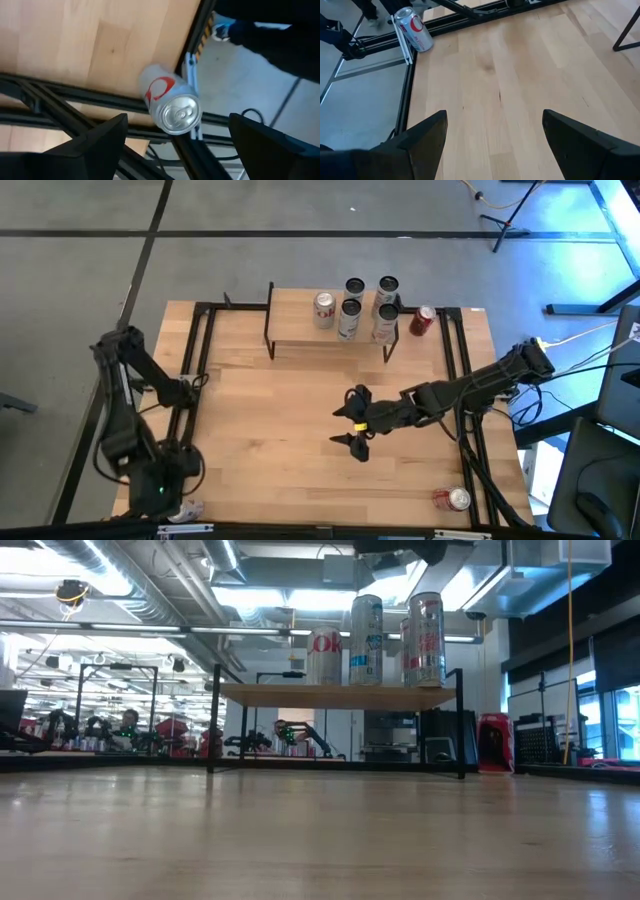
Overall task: Place canned beverage on shelf
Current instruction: Put the red-silver soda can on the shelf aligned with the other red-silver soda can
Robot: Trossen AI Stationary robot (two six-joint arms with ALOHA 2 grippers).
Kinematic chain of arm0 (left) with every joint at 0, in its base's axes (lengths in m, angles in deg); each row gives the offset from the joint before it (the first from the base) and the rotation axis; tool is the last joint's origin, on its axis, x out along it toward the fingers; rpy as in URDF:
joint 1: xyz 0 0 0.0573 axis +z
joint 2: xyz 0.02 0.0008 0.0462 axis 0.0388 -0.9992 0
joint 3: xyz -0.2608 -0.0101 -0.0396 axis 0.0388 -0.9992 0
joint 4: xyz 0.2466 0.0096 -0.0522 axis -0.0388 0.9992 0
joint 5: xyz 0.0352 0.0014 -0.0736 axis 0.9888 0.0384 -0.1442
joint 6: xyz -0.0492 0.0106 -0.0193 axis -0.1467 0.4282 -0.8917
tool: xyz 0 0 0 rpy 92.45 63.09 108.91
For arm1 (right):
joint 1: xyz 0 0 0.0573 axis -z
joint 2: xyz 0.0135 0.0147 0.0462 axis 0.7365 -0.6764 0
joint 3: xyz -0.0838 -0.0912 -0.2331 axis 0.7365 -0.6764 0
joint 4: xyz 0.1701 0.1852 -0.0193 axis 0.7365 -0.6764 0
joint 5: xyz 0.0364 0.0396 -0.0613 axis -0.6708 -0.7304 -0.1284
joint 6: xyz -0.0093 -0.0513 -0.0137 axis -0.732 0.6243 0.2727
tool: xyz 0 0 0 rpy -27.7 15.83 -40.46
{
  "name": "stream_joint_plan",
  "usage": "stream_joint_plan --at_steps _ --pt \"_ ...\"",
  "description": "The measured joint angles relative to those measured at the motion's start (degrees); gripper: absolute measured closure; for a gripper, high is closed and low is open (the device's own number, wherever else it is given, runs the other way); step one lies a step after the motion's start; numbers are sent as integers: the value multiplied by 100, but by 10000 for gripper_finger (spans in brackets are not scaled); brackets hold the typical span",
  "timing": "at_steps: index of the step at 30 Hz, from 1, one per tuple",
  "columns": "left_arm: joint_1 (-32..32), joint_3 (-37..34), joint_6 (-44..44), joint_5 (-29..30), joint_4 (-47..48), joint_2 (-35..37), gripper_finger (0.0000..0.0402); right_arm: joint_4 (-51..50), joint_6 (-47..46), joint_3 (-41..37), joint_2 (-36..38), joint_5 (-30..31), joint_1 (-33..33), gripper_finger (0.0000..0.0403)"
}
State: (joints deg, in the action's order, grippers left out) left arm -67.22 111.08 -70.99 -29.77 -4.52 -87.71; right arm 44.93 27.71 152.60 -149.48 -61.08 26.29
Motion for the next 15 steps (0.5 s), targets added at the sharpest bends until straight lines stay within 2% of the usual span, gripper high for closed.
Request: stream_joint_plan --at_steps 8,15 --pt "-499 0 -130 -36 -420 -682 69 0 -28 0 0 -3 4 91" --pt "-686 0 -83 -128 -423 -1170 69 -2 -25 0 0 4 15 91"
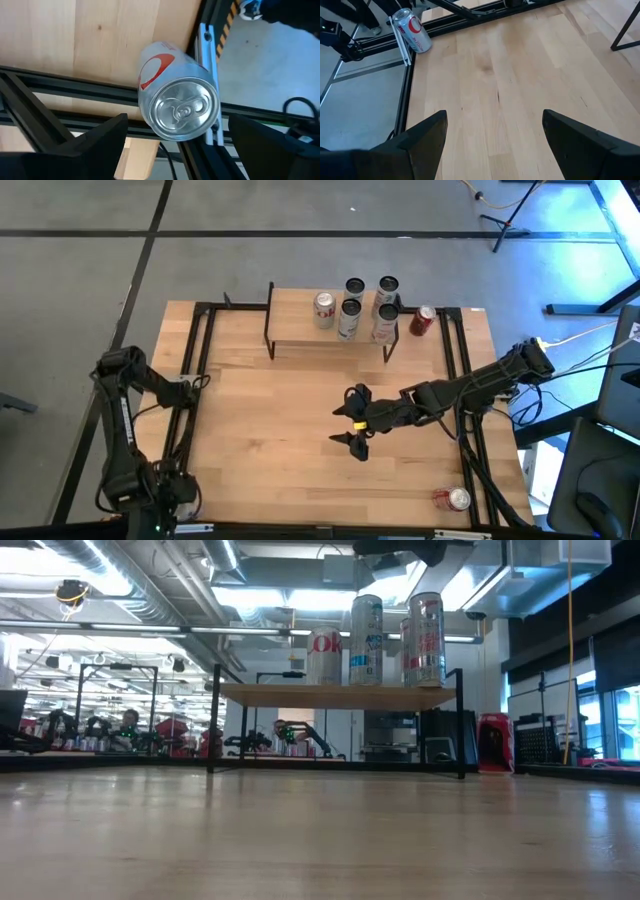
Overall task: Place canned beverage on shelf
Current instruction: Put the red-silver soda can on the shelf aligned with the other red-silver soda can
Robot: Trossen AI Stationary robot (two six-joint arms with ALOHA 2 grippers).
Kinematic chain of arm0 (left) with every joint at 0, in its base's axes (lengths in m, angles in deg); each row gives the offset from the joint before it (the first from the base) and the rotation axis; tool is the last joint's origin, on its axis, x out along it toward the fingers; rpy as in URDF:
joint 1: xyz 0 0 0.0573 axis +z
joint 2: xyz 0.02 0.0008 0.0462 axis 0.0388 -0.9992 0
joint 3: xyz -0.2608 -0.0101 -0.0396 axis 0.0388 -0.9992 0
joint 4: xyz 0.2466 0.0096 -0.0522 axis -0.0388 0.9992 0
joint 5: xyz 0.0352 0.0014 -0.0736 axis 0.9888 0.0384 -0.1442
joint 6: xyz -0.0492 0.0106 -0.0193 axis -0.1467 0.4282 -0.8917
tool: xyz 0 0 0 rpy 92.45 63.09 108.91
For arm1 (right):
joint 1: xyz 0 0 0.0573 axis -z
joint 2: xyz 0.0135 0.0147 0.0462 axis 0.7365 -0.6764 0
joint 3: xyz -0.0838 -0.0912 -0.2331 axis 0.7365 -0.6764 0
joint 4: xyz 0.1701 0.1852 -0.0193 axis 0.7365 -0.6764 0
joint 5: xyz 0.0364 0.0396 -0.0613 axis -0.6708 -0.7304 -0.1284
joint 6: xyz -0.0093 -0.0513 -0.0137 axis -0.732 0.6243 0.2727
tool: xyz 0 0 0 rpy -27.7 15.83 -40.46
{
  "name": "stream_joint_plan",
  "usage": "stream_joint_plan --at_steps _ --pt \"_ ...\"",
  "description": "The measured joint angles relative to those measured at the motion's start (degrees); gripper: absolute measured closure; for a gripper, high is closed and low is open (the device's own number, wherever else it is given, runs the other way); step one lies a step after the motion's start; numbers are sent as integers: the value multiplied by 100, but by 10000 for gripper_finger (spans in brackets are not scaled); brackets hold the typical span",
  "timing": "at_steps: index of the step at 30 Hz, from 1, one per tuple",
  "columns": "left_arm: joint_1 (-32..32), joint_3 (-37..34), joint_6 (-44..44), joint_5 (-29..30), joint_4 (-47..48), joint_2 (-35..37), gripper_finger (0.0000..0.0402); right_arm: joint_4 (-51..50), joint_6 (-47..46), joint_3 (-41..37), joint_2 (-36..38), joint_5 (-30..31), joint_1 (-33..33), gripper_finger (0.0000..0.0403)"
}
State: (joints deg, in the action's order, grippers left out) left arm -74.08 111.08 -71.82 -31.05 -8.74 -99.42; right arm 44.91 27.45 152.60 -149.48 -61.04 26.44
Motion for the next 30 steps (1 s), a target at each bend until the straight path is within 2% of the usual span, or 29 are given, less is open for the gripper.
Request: stream_joint_plan --at_steps 17,24,30 --pt "-131 0 29 37 -64 -454 69 -2 0 0 0 2 0 91" --pt "-121 0 428 58 -91 -727 69 -2 0 0 2 2 0 91" --pt "62 2 1034 13 -67 -857 103 -1 0 0 2 1 0 91"
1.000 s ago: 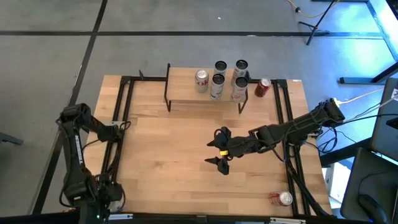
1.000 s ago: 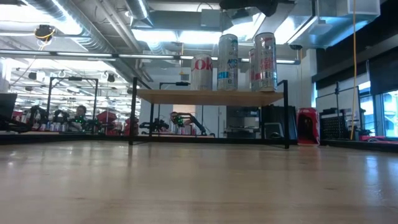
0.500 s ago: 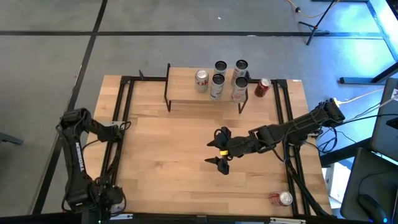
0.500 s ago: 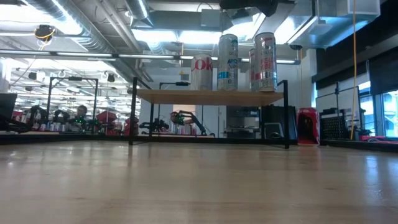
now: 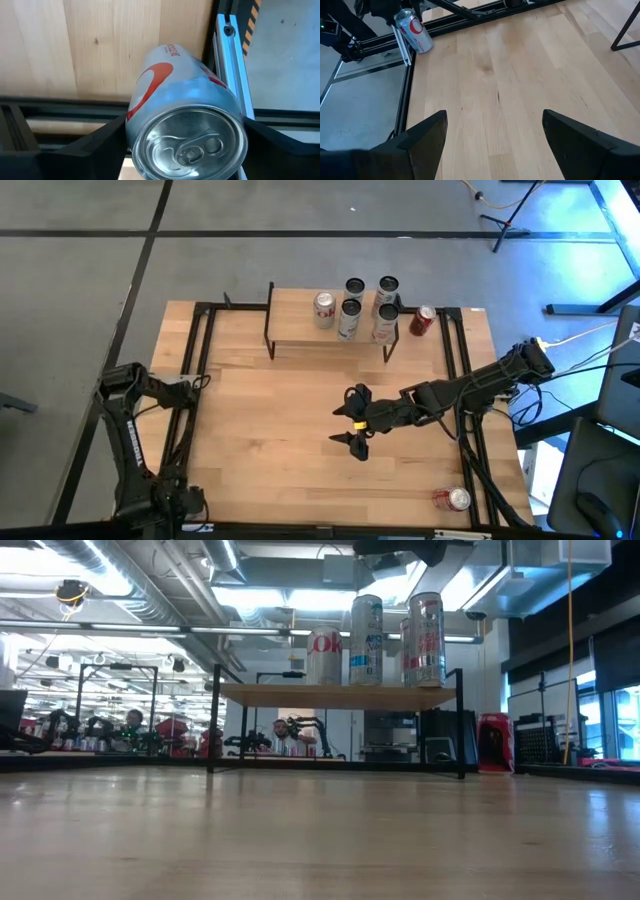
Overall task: Place canned beverage on shelf
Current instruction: Put the red-silver soda can on the shelf aligned with the other red-silver soda can
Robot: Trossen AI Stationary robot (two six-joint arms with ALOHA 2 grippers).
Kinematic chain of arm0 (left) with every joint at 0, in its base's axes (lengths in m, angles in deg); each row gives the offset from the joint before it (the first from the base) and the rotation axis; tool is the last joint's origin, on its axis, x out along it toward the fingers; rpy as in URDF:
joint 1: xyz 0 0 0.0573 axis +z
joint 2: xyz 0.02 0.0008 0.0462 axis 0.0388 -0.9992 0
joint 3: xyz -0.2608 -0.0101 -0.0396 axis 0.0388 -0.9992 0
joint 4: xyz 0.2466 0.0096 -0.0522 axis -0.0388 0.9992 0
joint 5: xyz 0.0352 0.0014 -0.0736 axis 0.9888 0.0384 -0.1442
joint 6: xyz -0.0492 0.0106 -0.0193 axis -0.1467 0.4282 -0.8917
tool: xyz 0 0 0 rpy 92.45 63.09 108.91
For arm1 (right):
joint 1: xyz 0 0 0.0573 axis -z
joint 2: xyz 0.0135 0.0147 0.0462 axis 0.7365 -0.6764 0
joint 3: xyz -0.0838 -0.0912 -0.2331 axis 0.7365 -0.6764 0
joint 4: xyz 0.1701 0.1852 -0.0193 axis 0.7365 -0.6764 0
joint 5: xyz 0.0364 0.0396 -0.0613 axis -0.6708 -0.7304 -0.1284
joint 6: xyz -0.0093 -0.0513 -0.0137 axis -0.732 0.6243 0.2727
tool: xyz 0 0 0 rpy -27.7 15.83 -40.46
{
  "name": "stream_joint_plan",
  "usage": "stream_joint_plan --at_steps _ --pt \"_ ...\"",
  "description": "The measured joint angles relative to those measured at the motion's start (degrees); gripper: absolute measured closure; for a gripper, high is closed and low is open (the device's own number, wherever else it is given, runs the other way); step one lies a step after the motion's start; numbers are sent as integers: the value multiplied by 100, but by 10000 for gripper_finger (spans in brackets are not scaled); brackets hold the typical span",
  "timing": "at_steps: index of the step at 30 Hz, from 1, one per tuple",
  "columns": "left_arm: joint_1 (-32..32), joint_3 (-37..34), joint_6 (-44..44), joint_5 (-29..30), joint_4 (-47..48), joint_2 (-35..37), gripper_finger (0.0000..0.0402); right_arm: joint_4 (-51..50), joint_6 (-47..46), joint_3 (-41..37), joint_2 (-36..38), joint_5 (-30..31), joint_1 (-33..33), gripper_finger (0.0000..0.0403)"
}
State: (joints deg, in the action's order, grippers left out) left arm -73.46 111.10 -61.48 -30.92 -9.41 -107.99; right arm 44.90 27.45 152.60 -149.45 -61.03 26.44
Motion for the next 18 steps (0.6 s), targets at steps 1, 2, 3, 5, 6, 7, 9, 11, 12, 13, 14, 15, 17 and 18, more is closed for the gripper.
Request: stream_joint_plan --at_steps 1,2,3,5,6,7,9,11,12,13,14,15,17,18 --pt "57 3 146 -15 25 -6 114 -1 0 0 0 1 0 91" --pt "127 4 310 -33 47 -9 126 -1 0 0 0 1 0 91" --pt "208 7 507 -35 67 -8 135 -1 0 0 0 -1 0 91" --pt "419 7 1052 -97 117 -3 140 -1 -2 0 0 -7 0 91" --pt "536 7 1339 -125 153 5 140 -1 -1 0 0 -19 0 91" --pt "674 5 1683 -132 205 17 140 -1 -1 0 1 -43 0 91" --pt "981 -2 2436 -110 321 61 140 0 0 0 2 -54 0 91" --pt "1350 -4 3269 -45 523 136 140 -1 0 0 2 -56 0 91" --pt "1551 -4 3713 -25 614 180 140 0 0 0 2 -56 0 91" --pt "1762 -2 4167 21 708 208 140 1 -2 0 2 -56 0 91" --pt "1988 -2 4634 77 823 227 140 1 -2 0 2 -56 0 91" --pt "2230 -2 5076 133 919 237 140 3 -14 0 2 -56 0 91" --pt "2741 -2 5937 281 1060 257 140 3 -94 0 2 -58 0 91" --pt "2993 -2 6330 322 1069 262 140 3 -109 0 2 -67 0 91"
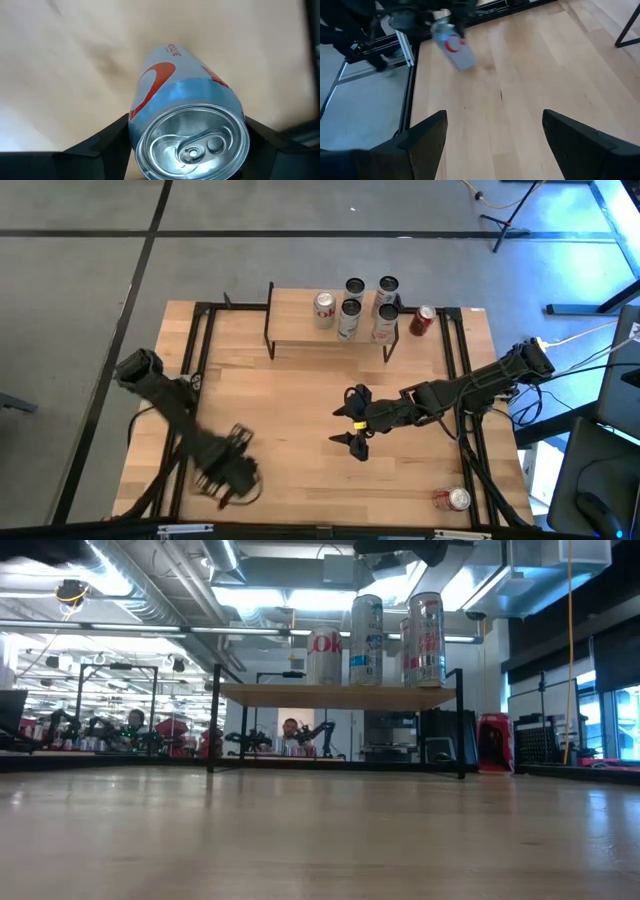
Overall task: Place canned beverage on shelf
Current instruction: Put the red-silver soda can on the shelf aligned with the other red-silver soda can
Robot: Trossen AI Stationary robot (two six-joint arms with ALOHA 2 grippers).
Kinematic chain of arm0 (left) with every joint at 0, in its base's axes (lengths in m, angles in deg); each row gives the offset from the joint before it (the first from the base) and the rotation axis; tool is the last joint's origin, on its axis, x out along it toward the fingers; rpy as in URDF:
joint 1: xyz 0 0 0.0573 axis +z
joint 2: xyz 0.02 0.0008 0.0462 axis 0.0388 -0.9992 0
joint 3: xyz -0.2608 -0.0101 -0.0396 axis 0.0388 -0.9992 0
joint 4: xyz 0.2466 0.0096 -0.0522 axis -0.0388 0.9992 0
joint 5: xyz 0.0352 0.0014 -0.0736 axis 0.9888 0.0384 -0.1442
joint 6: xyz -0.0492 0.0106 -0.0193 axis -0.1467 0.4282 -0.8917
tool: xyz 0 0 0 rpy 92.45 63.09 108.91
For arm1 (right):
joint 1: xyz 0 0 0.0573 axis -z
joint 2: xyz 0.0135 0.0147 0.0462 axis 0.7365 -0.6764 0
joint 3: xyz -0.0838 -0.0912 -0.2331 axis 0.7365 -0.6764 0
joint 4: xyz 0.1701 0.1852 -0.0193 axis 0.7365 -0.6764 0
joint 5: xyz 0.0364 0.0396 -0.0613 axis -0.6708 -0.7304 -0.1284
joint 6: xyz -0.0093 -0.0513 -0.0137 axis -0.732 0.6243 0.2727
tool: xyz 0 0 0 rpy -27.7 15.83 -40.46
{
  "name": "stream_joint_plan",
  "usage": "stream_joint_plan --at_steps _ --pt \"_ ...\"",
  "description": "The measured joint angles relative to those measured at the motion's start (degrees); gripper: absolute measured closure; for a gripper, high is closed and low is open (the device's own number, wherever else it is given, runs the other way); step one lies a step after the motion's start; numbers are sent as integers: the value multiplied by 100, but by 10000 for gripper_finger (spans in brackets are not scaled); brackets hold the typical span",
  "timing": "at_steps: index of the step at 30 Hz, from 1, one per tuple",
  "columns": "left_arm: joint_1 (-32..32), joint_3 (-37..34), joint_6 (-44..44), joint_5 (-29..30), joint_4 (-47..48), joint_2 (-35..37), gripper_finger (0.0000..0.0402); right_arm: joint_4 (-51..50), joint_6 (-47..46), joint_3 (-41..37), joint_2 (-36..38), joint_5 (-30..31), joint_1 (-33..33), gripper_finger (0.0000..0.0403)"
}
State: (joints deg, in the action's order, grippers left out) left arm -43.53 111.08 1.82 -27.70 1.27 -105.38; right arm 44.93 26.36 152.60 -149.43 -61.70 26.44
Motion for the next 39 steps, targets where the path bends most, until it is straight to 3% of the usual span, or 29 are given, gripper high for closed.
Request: stream_joint_plan --at_steps 9,15,18,27,33,39 --pt "1456 0 2858 408 -379 -3 140 0 -168 2 2 -103 0 91" --pt "1776 0 3860 -94 -644 -4 140 4 -170 2 2 -36 -2 91" --pt "1808 0 3825 -84 -777 -2 136 4 -170 2 2 9 0 91" --pt "1694 2 3416 -75 -1125 1 68 11 -190 3 2 11 -2 91" --pt "1592 2 3386 59 -1195 2 63 13 -190 4 2 11 0 91" --pt "1502 78 2821 732 -973 140 61 9 -153 4 2 5 0 91"
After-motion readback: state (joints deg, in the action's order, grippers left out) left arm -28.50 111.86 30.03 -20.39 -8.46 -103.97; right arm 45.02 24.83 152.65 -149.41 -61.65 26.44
